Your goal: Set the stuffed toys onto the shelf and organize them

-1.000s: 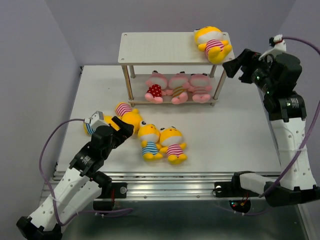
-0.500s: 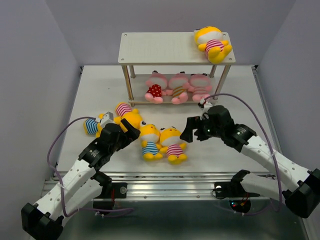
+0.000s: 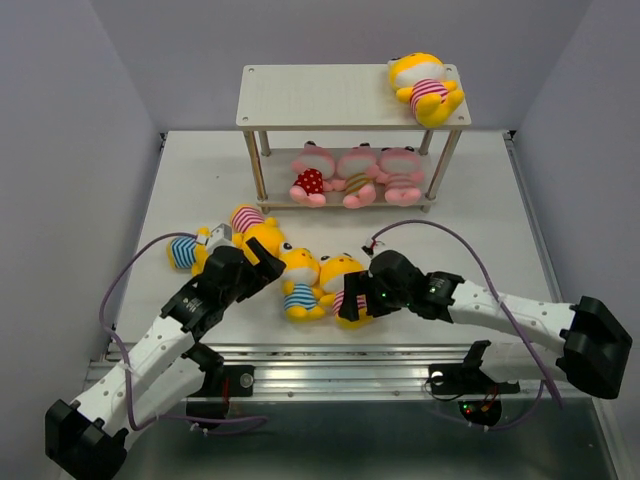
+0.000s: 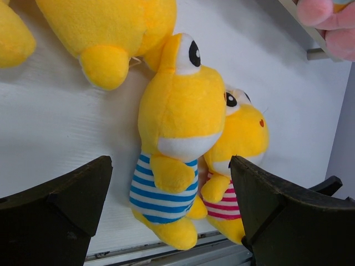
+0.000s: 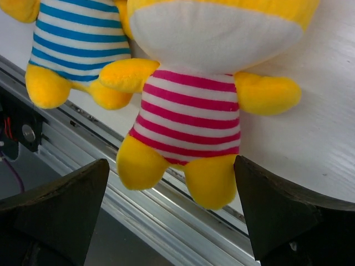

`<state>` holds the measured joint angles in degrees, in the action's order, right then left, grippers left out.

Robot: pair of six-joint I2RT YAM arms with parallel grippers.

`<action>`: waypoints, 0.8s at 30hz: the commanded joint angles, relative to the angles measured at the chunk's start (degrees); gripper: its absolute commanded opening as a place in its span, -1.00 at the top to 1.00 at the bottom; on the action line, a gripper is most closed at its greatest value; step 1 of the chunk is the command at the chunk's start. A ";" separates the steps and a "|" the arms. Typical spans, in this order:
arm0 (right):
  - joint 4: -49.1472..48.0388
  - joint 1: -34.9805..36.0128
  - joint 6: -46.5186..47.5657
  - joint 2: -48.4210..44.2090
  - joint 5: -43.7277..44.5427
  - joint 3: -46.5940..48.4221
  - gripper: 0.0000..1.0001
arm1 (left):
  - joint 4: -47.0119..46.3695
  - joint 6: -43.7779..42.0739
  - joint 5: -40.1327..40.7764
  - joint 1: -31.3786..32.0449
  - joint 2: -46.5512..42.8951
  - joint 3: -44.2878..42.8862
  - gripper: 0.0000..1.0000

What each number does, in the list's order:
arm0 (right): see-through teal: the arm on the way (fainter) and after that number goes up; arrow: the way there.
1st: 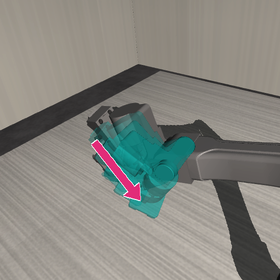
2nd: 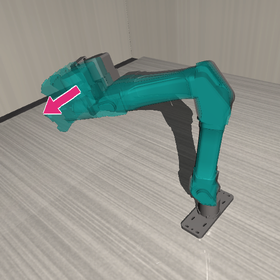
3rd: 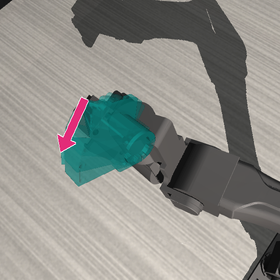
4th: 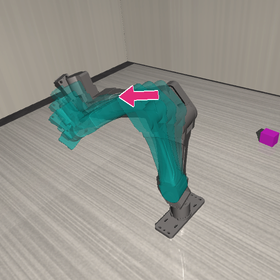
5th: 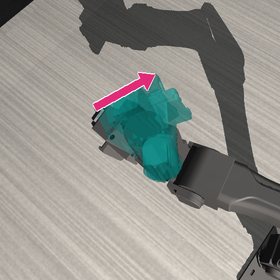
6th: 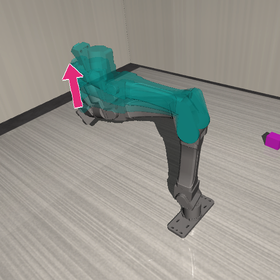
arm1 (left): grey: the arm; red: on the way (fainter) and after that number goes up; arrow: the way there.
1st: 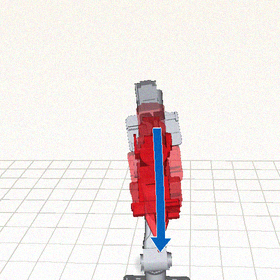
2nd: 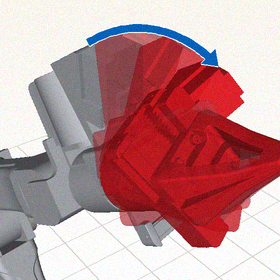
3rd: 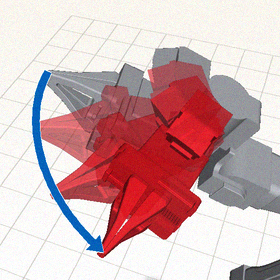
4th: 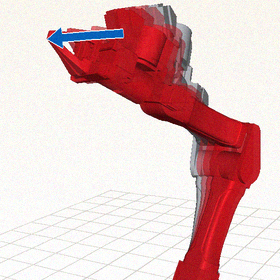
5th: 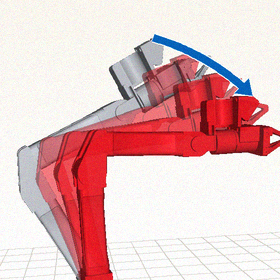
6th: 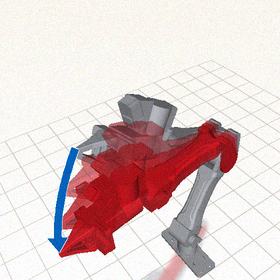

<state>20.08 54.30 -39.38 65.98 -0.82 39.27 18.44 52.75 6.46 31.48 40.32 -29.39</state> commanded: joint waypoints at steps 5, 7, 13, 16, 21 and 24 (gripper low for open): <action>-2.35 3.97 -7.11 6.26 9.41 2.57 -1.00 | -3.06 0.51 -2.85 0.07 -1.02 3.11 -0.98; 0.65 4.50 -7.73 7.23 11.97 3.18 -0.98 | -3.14 0.60 -2.94 0.07 -1.29 3.37 -0.98; 1.98 5.02 -10.19 7.15 12.86 2.22 -0.67 | -3.41 0.86 -2.94 0.15 -1.73 3.72 -0.98; 1.46 5.02 -10.28 7.06 12.25 1.52 -0.27 | -3.76 0.77 -3.03 0.07 -1.38 3.64 -0.98; 2.68 5.55 -6.44 5.57 12.86 4.40 0.45 | -3.93 0.77 -3.12 0.07 -1.03 3.55 -0.98; 5.48 6.07 -0.29 4.17 13.38 7.57 0.68 | -4.46 0.77 -3.21 0.07 -1.12 3.72 -0.98</action>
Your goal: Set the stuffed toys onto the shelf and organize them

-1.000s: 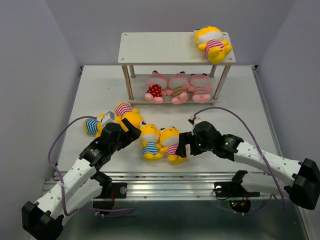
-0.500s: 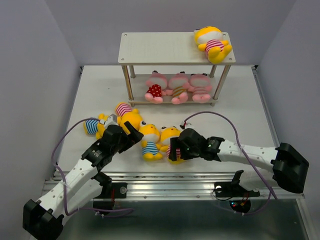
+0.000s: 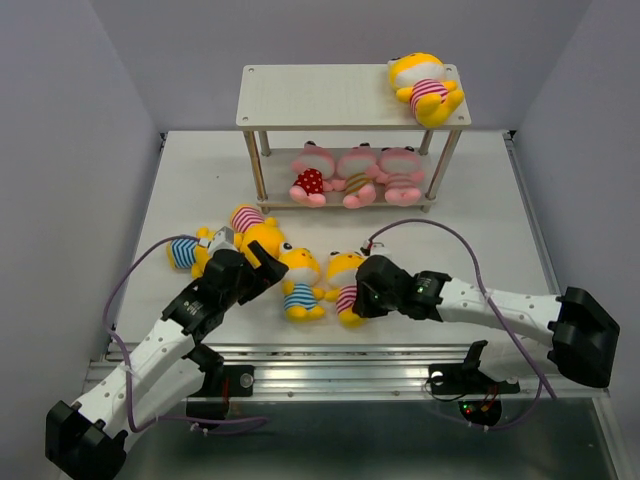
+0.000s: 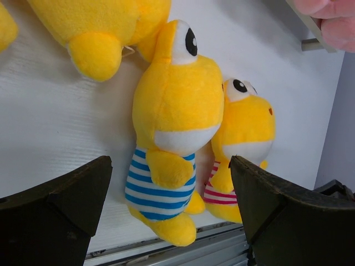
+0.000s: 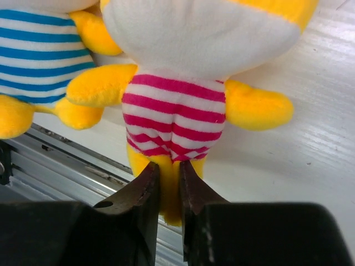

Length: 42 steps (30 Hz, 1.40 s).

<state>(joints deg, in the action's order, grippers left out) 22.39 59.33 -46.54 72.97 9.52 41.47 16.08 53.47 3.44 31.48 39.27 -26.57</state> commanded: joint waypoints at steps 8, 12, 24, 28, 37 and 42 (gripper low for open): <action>11.79 1.58 18.93 -6.17 12.01 18.28 0.80 | -2.19 -1.88 0.07 0.07 1.60 -0.24 -0.98; 12.68 1.58 25.87 -6.61 14.56 28.10 0.81 | -2.36 -2.06 0.42 0.07 1.52 -0.24 -0.98; 14.96 0.97 42.22 6.74 32.58 65.03 0.81 | -2.19 -2.23 0.78 -0.02 1.34 -1.21 -0.98; 15.22 -3.07 48.47 11.40 31.27 73.12 0.85 | -1.66 -2.15 0.78 -0.02 0.81 -1.21 -0.98; 16.45 -18.54 51.29 22.29 20.11 83.58 0.81 | -0.08 -1.45 1.83 -0.02 -1.03 -1.30 -0.98; 18.12 -20.40 51.74 25.90 13.25 90.00 0.80 | 0.18 -1.00 1.48 0.07 -2.09 -0.42 -0.98</action>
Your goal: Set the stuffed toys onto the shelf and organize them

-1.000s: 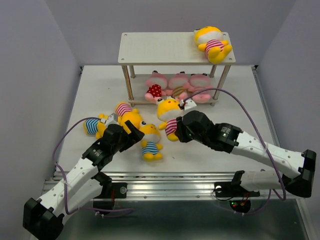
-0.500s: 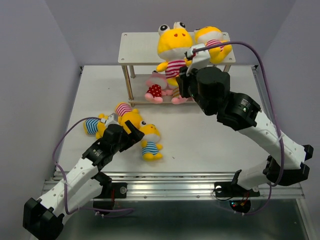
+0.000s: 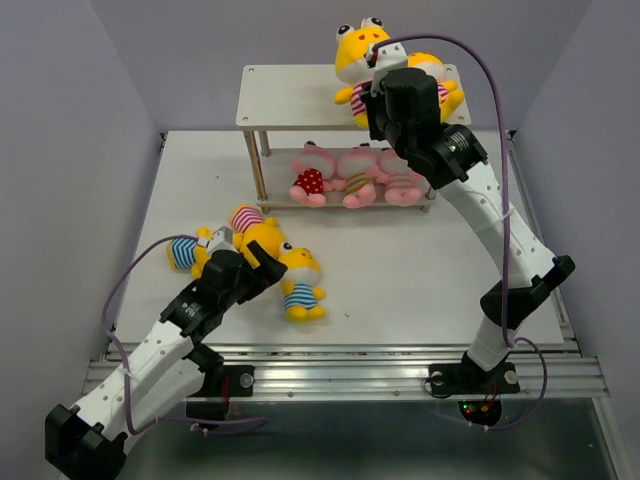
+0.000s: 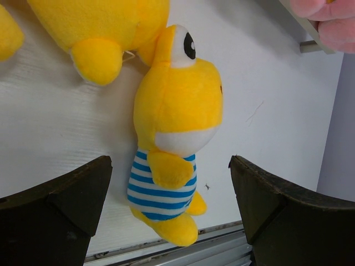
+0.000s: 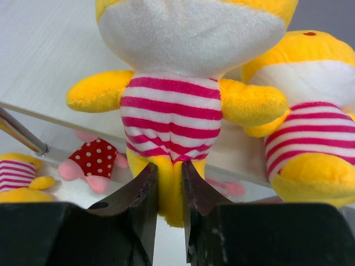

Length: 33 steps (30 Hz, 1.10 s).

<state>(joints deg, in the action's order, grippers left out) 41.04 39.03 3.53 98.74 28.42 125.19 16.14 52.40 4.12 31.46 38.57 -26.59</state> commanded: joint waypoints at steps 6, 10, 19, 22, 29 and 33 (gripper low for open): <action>1.41 -2.28 0.34 1.90 -4.52 7.79 0.78 | 0.73 0.42 0.98 0.00 -2.79 -0.04 -0.98; 2.03 -5.53 -1.15 2.59 -7.41 7.44 0.72 | 1.26 0.42 1.50 0.00 -3.32 -0.13 -0.98; 1.77 -8.26 -2.82 6.02 -12.78 8.84 0.52 | 1.09 0.68 1.59 0.00 -3.23 0.13 -0.98; 1.94 -9.40 -3.44 7.34 -12.78 10.43 0.42 | 0.91 0.86 1.59 0.00 -3.23 0.66 -0.98; 1.68 -9.41 -9.06 7.78 -10.67 10.78 0.11 | 1.17 0.95 1.86 0.09 -3.41 0.84 -0.98; 0.45 -9.41 -9.33 7.43 -11.72 10.08 0.01 | 1.61 0.95 2.21 0.09 -3.59 0.75 -0.98</action>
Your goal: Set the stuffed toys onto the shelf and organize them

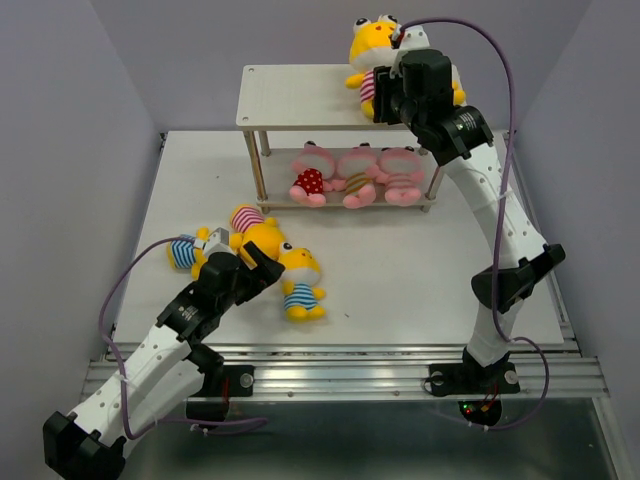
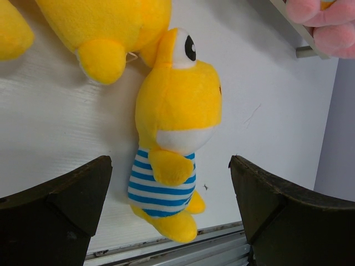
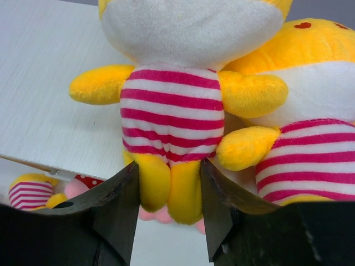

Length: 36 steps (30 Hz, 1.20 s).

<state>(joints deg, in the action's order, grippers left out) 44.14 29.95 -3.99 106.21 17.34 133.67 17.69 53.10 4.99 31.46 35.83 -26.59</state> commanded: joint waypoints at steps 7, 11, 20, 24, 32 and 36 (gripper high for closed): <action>-5.55 -0.34 -1.64 -1.53 -1.78 -1.38 -0.34 | 0.32 0.51 1.51 0.09 -1.03 1.01 -0.98; -7.22 -0.34 -1.64 -2.24 -1.96 -2.88 -0.35 | 0.50 0.69 1.51 0.09 -1.03 1.01 -0.98; -9.86 -0.34 -3.21 -3.55 -1.43 -4.55 -0.49 | 1.73 1.21 1.86 0.09 -1.64 0.75 -0.98; -11.70 -0.34 -3.74 -4.69 -1.79 -5.96 -0.52 | 2.26 1.57 2.12 0.09 -2.43 0.84 -0.98; -13.91 -0.34 -4.71 -6.19 -1.08 -7.54 -0.54 | 3.40 2.18 2.65 0.09 -4.28 1.28 -0.98; -14.17 -0.34 -5.15 -6.54 -0.82 -7.19 -0.58 | 3.40 2.27 2.65 0.00 -4.46 1.19 -0.98</action>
<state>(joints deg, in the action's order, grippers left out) 33.78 29.98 -8.16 102.76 16.21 126.13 21.08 55.00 6.50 31.46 32.01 -25.93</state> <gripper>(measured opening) 0.786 0.989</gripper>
